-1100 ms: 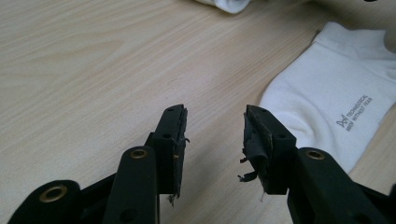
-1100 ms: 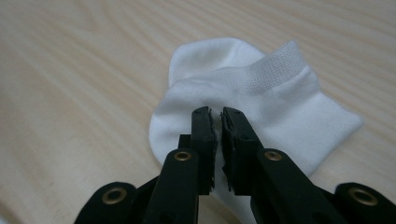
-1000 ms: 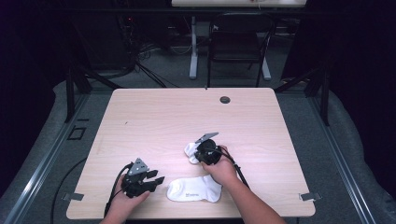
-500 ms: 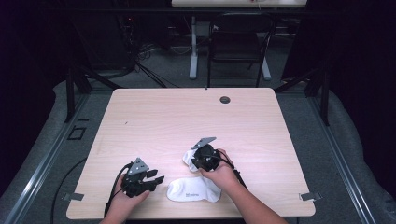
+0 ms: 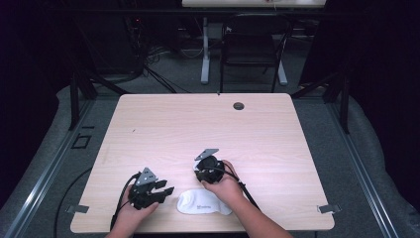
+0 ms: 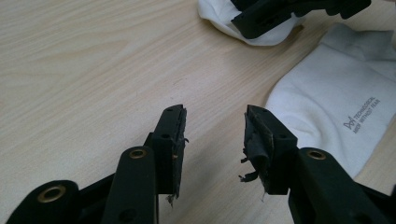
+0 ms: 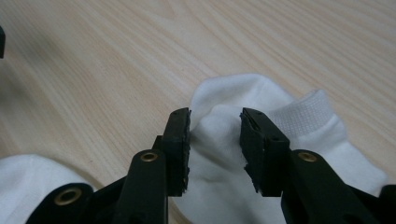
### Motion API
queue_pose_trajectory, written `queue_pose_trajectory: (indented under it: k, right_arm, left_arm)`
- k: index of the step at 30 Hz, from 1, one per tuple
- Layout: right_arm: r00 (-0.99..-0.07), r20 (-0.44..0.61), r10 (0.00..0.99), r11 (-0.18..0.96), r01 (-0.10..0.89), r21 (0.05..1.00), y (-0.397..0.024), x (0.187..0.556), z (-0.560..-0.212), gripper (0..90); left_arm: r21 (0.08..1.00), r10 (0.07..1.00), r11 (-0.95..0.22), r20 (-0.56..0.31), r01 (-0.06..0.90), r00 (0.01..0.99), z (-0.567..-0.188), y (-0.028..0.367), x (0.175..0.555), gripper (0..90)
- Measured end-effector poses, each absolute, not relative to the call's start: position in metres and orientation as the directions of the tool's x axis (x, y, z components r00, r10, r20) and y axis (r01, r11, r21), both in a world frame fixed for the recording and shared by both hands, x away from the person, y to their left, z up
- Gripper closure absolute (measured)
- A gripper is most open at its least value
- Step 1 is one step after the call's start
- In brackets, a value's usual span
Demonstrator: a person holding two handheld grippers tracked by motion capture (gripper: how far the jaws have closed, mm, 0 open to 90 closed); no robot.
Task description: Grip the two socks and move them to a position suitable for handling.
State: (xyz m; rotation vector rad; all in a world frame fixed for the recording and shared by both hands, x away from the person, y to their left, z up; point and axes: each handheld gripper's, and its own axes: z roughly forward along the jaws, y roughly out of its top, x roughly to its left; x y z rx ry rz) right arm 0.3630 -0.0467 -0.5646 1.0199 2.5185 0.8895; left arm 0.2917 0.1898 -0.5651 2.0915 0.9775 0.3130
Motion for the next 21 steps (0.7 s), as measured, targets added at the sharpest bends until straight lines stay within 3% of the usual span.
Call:
queue_pose_trajectory:
  k: [3, 8, 21]
  right_arm:
    - [-0.712, -0.028, 0.701, 0.565, 0.532, 0.631, -0.046, 0.364, -0.568, 69.2]
    - [-0.698, 0.005, 0.716, 0.532, 0.550, 0.644, -0.047, 0.366, -0.569, 86.2]
    - [-0.774, 0.015, 0.634, 0.562, 0.474, 0.678, -0.051, 0.351, -0.553, 88.0]
  left_arm:
    - [0.740, 0.729, -0.398, -0.103, 0.542, 0.677, -0.565, 0.189, 0.292, 57.9]
    - [0.743, 0.732, -0.394, -0.102, 0.541, 0.674, -0.566, 0.189, 0.292, 57.9]
    - [0.752, 0.731, -0.391, -0.097, 0.531, 0.676, -0.564, 0.188, 0.292, 58.0]
